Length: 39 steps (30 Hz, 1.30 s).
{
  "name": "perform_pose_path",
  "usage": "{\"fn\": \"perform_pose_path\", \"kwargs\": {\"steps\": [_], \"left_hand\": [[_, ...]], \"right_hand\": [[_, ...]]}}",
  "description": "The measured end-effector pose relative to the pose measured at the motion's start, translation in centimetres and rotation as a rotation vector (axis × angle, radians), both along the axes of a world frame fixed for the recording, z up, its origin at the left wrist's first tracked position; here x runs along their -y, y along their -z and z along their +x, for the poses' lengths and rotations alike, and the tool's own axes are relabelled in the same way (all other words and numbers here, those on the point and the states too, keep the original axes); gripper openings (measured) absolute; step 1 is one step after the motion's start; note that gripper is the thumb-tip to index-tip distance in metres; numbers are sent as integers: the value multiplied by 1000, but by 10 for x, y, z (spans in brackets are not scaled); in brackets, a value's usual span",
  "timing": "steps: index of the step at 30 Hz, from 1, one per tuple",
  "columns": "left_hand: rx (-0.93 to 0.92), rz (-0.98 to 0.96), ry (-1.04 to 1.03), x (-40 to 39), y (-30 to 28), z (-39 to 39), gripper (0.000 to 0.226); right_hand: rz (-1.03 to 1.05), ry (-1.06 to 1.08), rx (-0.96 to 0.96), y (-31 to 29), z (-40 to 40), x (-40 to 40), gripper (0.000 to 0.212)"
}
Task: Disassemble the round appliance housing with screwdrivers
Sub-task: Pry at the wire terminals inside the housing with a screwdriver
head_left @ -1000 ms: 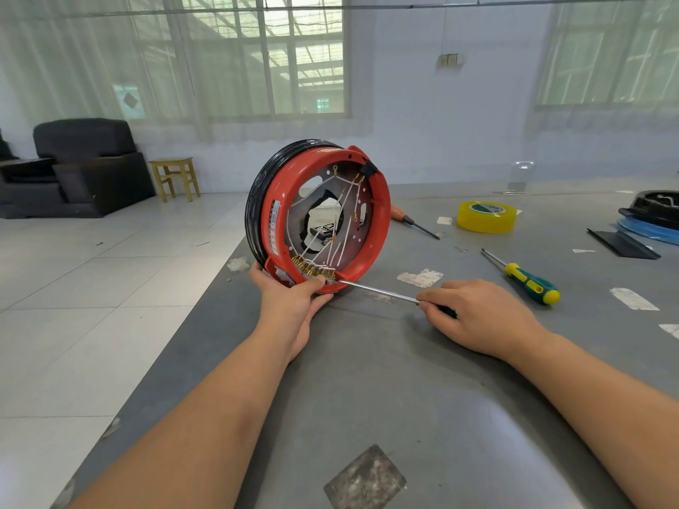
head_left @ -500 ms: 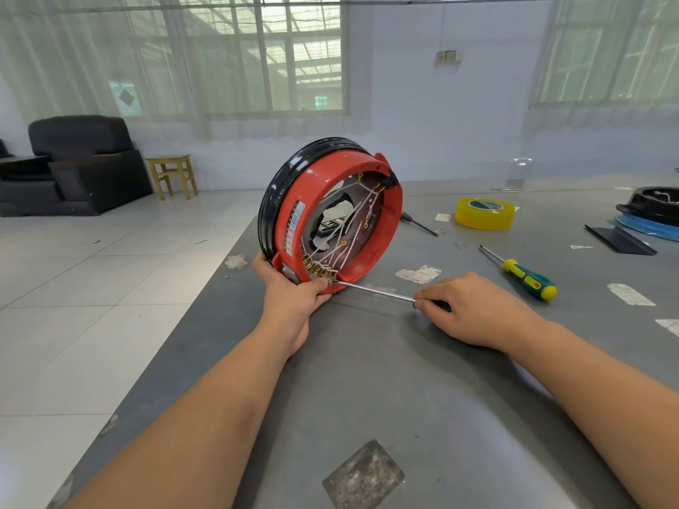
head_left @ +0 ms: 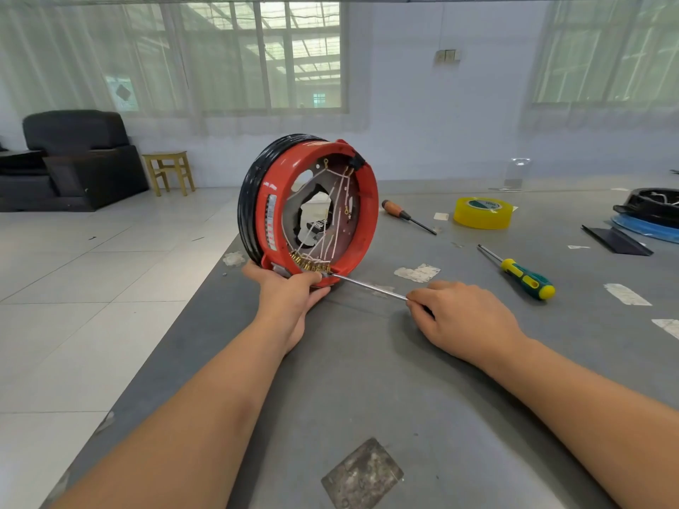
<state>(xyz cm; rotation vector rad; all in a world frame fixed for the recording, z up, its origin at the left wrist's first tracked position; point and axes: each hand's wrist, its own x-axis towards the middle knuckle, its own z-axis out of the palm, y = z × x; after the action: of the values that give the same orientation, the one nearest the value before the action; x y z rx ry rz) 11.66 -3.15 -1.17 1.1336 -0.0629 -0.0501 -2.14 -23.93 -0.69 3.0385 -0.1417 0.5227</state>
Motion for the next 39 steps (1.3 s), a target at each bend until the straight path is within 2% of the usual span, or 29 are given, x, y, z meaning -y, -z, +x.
{"fn": "perform_pose_path", "kwargs": {"steps": [11, 18, 26, 32, 39], "left_hand": [[-131, -235, -87, -7, -3, 5, 59], [-126, -270, -126, -5, -1, 5, 58], [-139, -295, -78, -6, -1, 4, 57], [-118, -280, -21, -13, -1, 2, 57], [-64, -236, 25, -16, -1, 1, 72]], "right_hand": [[-12, 32, 88, 6, -1, -32, 39], [61, 67, 94, 9, 1, -45, 36], [142, 57, 67, 4, 0, -49, 34], [32, 13, 40, -7, -1, -22, 35], [-24, -9, 57, -5, 1, -2, 38]]}}
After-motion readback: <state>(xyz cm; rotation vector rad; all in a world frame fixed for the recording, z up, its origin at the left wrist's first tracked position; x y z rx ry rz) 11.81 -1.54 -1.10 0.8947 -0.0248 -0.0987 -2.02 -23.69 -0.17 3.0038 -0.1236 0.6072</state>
